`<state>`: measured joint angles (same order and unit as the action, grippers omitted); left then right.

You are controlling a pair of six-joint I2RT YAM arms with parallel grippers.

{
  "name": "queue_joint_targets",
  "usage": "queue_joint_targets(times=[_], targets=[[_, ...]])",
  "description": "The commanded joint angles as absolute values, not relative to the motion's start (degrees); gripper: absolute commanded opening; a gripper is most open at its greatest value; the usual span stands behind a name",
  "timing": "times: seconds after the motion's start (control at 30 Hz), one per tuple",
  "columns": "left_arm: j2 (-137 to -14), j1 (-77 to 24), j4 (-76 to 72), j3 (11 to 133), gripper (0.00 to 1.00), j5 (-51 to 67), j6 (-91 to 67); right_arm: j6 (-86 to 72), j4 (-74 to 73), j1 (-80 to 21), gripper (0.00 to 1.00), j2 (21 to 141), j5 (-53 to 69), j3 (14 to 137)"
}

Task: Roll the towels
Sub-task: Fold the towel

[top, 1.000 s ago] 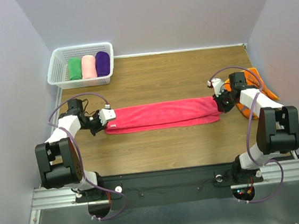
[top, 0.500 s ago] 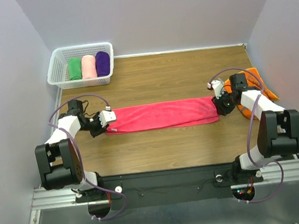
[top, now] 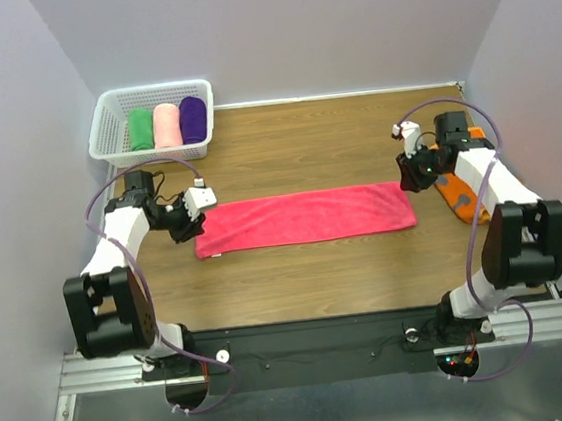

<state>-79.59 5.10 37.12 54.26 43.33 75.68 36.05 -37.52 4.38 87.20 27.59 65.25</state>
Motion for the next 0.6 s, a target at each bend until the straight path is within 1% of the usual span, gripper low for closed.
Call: queue_joint_targets(times=[0.0,0.13,0.27,0.37,0.43,0.57], targets=[[-85.32,3.78,33.4,57.3,0.36,43.42,61.8,34.45,-38.67,3.34,0.28,92.71,26.37,66.62],[-87.8,1.94,29.55,57.04,0.35,40.7,55.48,33.93,-37.18,2.2,0.26,98.33,23.92,67.76],[-90.7,-2.19,28.31,56.69,0.34,36.57,48.88,33.93,-36.83,0.53,0.25,101.5,21.54,66.89],[-93.42,-4.74,24.97,55.81,0.34,31.14,41.33,34.01,-36.91,0.09,0.24,102.57,19.52,64.78],[-97.61,-5.62,24.0,57.29,0.33,28.58,35.46,34.28,-37.26,-1.3,0.24,102.04,18.2,62.51],[-103.88,-5.71,22.42,64.84,0.32,26.81,31.04,36.46,-39.89,-1.93,0.24,99.85,17.49,58.9]])
